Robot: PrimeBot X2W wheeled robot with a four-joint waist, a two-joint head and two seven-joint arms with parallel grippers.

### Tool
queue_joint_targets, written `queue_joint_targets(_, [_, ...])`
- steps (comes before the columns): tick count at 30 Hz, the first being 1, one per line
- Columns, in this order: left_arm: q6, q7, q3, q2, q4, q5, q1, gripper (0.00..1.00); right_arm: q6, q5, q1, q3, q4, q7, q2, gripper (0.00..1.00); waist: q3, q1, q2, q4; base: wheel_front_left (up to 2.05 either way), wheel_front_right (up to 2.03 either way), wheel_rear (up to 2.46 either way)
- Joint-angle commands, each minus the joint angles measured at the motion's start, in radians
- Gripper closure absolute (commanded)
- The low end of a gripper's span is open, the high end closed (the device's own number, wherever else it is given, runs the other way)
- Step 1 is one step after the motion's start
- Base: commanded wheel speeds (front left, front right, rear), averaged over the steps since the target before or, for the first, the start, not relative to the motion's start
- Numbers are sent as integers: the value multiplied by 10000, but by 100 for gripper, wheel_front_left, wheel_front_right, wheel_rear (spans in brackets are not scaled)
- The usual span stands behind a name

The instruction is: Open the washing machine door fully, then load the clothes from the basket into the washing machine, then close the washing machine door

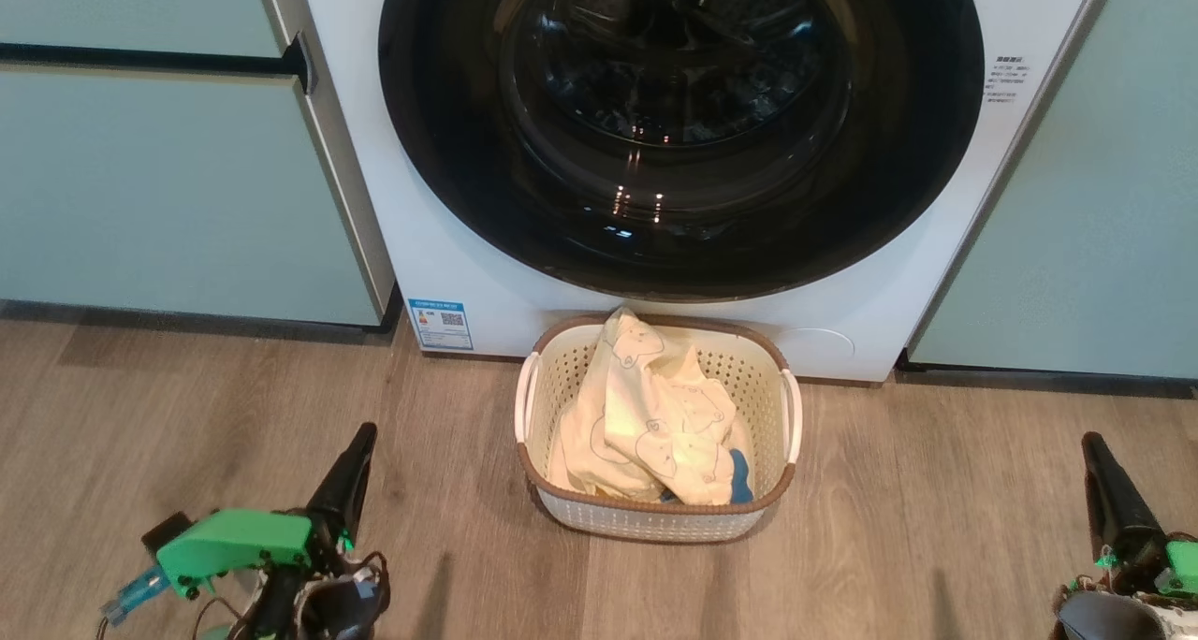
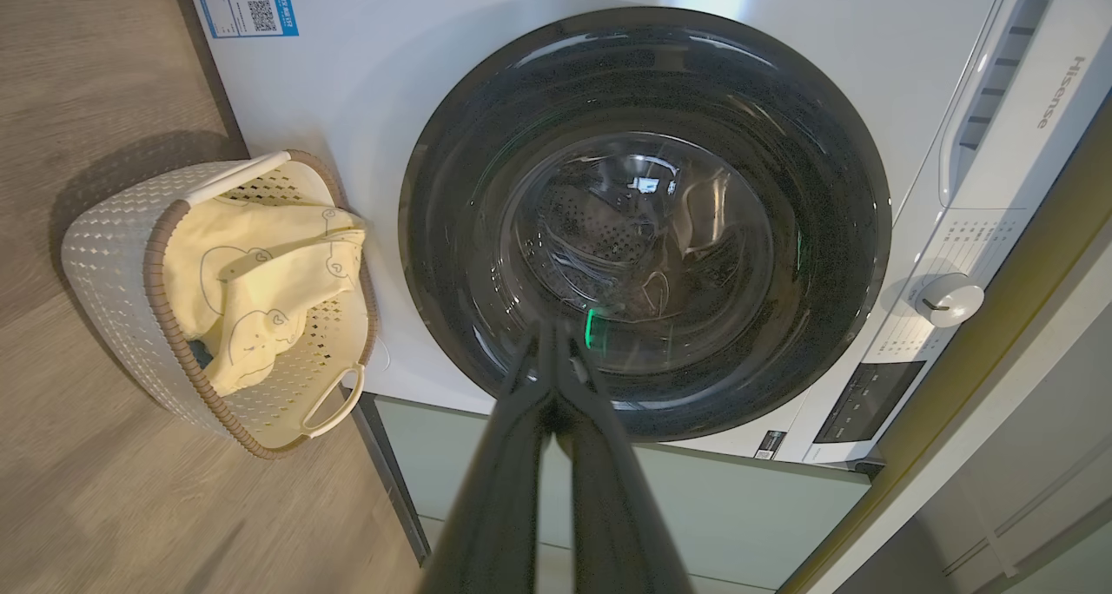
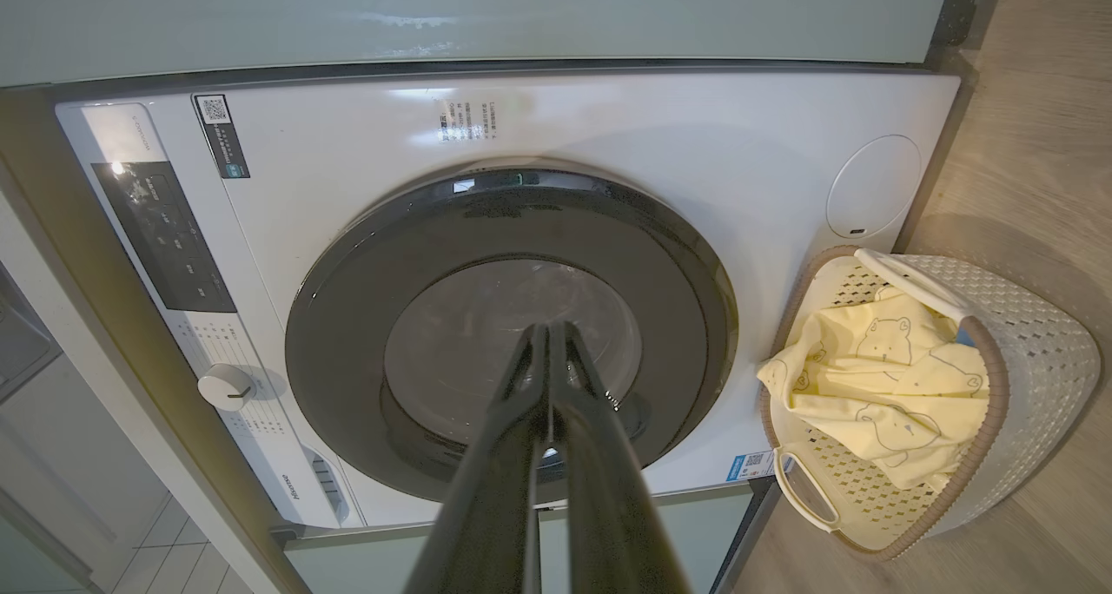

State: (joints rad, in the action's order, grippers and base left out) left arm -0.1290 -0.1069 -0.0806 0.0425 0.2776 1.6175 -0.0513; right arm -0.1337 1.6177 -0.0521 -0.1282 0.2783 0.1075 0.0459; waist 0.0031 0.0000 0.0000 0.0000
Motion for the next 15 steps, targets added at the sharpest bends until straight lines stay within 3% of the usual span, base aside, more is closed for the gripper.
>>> queue_joint_targets(1, [-17,-67,-337,82,-325,-94,-567,100,30,-82,-557,155,-336,48,58,100,0,0,0,0,0,0,0])
queue_joint_targets(6, [-17,-68,-337,82,-325,-94,-567,100,30,-83,-557,154,-336,49,57,100,0,0,0,0,0,0,0])
queue_joint_targets(7, [0,0,-2,-2,0,-1,-1,0,0,0,-1,-2,1,0,-2,0,0,0,0,0,0,0,0])
queue_joint_targets(15, [2,58,136,-174,956,-52,642,0,-1,-13,678,107,935,-54,-268,0,4,0,0,0,0,0,0])
